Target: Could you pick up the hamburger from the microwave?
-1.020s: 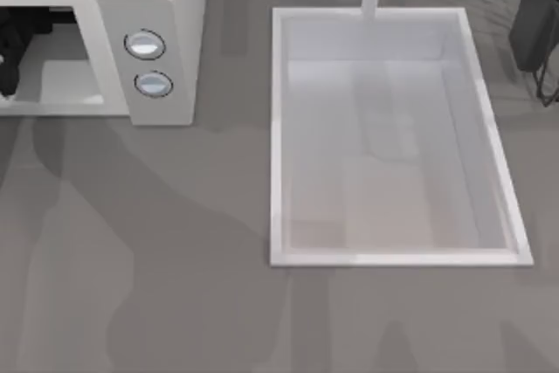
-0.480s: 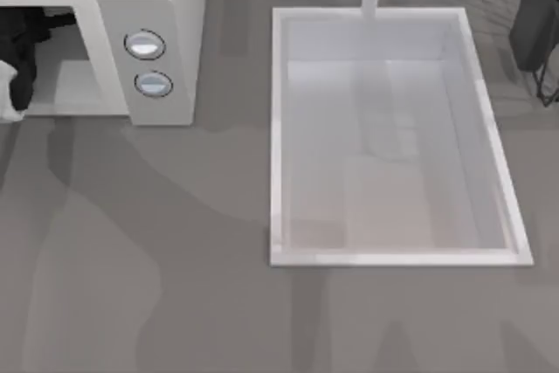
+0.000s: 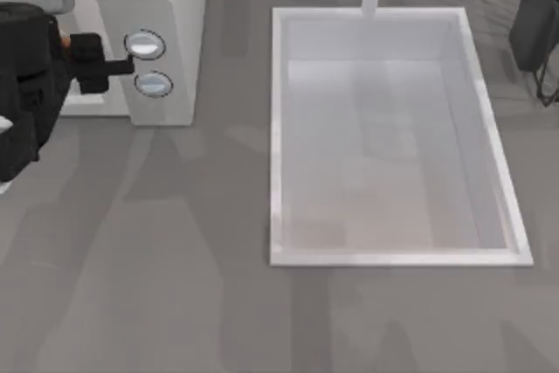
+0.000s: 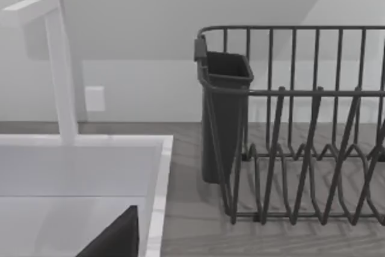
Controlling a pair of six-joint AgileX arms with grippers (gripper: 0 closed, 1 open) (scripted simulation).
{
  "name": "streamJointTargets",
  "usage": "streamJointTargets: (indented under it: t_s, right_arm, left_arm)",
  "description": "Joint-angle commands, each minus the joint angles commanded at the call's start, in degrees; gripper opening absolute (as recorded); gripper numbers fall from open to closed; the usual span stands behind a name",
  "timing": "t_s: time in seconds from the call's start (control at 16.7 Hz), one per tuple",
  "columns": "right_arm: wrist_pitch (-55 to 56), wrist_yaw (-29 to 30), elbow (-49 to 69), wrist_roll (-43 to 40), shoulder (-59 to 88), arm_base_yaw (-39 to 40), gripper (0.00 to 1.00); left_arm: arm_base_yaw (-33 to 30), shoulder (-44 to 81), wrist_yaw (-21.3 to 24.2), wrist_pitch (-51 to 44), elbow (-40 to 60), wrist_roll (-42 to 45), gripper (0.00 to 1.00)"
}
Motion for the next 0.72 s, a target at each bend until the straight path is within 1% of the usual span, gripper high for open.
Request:
streamJointTargets:
  t_s: [0.12,0.24,0.48,0.54,0.72]
  right_arm:
    - [0.0,0.0,0.0,0.0,0.0,0.0,1.00]
    - [0.0,0.0,0.0,0.0,0.0,0.0,1.00]
    - [0.0,0.0,0.0,0.0,0.0,0.0,1.00]
    - [0.0,0.0,0.0,0.0,0.0,0.0,1.00]
    - [0.0,0.0,0.0,0.0,0.0,0.0,1.00]
  left_arm:
    - [-1.3,-5.1,-1.3,-1.7,-5.1,-0.7,0.00]
    - [-2.1,-7.8,-2.0,-2.8,-7.7,-1.0,0.00]
    - [-2.2,-8.1,-2.1,-3.0,-8.1,-1.1,0.00]
    - [-1.2,-6.8,-2.6,-2.7,-8.0,-1.0,0.00]
    - [-1.4,-4.7,-2.6,-0.6,-8.5,-1.0,0.00]
